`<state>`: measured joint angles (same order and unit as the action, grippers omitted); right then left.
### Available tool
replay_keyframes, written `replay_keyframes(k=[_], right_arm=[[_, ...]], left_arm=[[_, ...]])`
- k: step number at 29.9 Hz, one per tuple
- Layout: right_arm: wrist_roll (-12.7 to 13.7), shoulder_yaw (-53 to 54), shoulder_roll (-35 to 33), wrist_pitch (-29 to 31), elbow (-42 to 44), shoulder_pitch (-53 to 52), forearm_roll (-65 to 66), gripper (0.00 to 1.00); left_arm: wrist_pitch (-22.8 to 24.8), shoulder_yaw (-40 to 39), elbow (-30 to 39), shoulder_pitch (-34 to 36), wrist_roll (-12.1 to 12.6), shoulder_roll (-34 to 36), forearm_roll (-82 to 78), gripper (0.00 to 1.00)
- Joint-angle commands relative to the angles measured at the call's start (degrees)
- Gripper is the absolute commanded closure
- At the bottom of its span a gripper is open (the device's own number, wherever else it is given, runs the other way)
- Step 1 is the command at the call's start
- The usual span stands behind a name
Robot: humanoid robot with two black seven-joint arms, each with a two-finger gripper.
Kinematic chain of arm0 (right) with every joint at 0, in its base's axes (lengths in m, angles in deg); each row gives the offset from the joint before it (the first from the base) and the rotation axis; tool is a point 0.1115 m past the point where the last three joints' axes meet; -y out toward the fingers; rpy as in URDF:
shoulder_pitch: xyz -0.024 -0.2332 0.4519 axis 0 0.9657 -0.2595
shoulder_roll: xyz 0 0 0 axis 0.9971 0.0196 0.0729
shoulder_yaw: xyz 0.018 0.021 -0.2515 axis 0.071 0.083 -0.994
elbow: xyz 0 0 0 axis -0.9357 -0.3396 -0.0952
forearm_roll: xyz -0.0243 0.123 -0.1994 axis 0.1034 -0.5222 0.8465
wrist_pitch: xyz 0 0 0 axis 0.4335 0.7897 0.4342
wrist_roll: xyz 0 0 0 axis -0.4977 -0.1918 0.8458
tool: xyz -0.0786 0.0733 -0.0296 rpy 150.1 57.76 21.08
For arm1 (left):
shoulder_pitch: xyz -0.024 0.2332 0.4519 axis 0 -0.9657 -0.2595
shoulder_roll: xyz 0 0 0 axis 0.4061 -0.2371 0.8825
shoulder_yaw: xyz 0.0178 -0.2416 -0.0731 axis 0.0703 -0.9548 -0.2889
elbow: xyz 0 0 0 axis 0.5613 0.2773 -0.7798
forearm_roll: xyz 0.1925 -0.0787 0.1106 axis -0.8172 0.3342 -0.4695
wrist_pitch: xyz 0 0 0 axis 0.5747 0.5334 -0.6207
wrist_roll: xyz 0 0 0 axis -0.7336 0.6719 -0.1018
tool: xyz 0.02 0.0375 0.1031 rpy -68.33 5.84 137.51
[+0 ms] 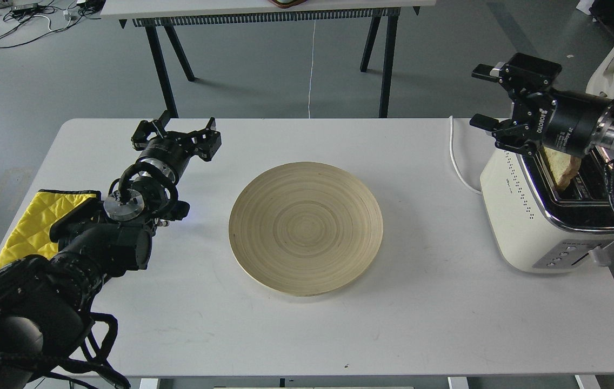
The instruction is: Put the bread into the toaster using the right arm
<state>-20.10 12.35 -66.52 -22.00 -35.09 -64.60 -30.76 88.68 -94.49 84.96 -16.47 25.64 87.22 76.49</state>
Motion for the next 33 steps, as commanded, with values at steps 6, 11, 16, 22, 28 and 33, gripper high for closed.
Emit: replay_keyframes(k=[6,11,16,22,28,33], right_arm=[[-1.1,18.3,16.8,-0.2,12.3,13.4,-0.5,0.03],[-1.1,19.4,23.4,0.1,17.5,14.4,-0.5,0.03],[-1.1,19.0,29.2,0.1,22.0,14.5,-0.4,0.02],[-1.1,19.3,34.6,0.1,28.6,14.9,-0.4,0.02],[-1.3,21.6,35.2,0.1,29.2,15.4,-0.5,0.02],[-1.5,25.4,35.2,0.1,29.3,17.3,-0.5,0.02]], left_arm=[[0.0,0.0,0.0,0.0,0.0,-0.1,0.0,0.0],[0.0,0.0,0.0,0.0,0.0,0.0,0.0,0.0],[0.0,0.0,0.0,0.0,0.0,0.0,0.0,0.0],[0.0,0.0,0.0,0.0,0.0,0.0,-0.1,0.0],[0.0,0.0,0.0,0.0,0.0,0.0,0.0,0.0],[0.0,0.0,0.0,0.0,0.0,0.0,-0.1,0.0]])
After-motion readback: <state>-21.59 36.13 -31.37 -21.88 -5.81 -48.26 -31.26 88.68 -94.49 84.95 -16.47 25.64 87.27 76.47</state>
